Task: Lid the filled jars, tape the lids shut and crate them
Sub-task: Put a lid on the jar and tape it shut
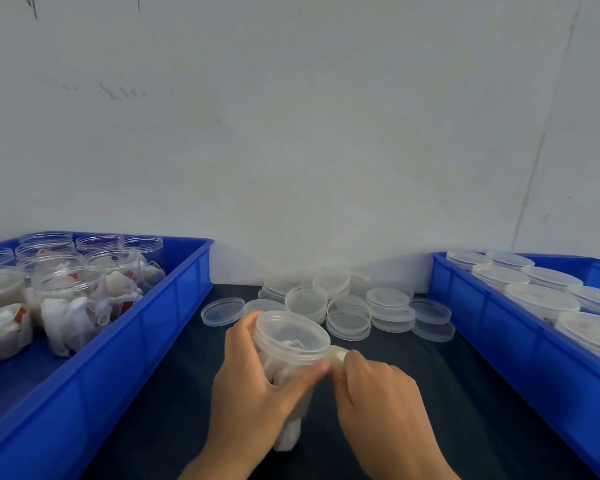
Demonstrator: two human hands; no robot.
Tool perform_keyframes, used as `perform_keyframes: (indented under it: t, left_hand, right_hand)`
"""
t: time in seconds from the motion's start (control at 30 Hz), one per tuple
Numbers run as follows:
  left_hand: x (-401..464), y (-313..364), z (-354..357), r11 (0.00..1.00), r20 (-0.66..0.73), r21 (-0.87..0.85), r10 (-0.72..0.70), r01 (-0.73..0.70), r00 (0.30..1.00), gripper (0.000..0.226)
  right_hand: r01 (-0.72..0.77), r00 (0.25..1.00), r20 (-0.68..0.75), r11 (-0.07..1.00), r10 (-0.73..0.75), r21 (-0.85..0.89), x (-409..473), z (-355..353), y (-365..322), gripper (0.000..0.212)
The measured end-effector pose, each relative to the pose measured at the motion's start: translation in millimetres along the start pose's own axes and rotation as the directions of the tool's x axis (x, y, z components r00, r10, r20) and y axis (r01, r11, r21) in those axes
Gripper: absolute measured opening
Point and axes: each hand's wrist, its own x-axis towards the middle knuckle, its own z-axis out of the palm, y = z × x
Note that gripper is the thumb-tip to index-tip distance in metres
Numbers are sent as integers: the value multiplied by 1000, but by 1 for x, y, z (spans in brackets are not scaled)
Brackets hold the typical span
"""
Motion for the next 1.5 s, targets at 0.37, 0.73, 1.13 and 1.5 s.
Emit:
perform_keyframes:
  t: [0.37, 0.73, 1.13, 1.5]
  left_hand:
    - [6, -8, 0, 994, -18, -111, -6, 4, 1000, 82]
    - [20, -15, -8, 994, -25, -105, -35, 32, 999, 80]
    - [21, -19, -13, 989, 93, -141, -33, 46, 995, 84]
    - [18, -17, -14, 939, 262, -315, -54, 138, 963, 96]
  right_hand:
    - [-81, 992, 117, 968, 55, 237, 1, -5, 10, 57]
    - [47, 996, 66, 992, -56, 120, 3, -10, 31, 55]
    - [30, 998, -51, 999, -31, -29, 8, -5, 35, 46]
    - [56, 997, -53, 997, -59, -59, 2, -3, 25, 34]
